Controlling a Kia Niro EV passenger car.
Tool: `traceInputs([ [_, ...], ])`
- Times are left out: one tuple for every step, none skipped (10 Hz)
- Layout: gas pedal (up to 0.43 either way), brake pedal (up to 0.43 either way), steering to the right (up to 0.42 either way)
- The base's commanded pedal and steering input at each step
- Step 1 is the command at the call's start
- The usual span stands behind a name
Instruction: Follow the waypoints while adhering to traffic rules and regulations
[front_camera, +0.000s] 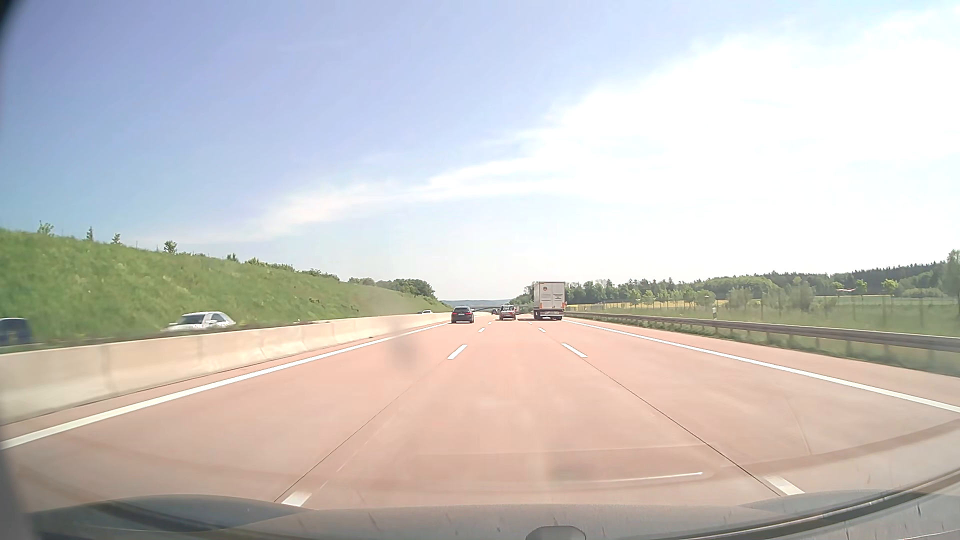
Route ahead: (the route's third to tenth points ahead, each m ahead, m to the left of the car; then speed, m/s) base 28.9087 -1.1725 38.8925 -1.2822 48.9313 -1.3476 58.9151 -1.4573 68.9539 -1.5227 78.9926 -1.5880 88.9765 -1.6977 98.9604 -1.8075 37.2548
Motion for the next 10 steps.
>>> traceInputs([
  [0.000,0.000,-0.004],
  [0.000,0.000,-0.004],
  [0.000,0.000,-0.003],
  [0.000,0.000,-0.003],
  [0.000,0.000,-0.003],
  [0.000,0.000,-0.003],
  [0.000,0.000,-0.003],
  [0.000,0.000,-0.003],
  [0.000,0.000,-0.003],
  [0.000,0.000,-0.003],
])
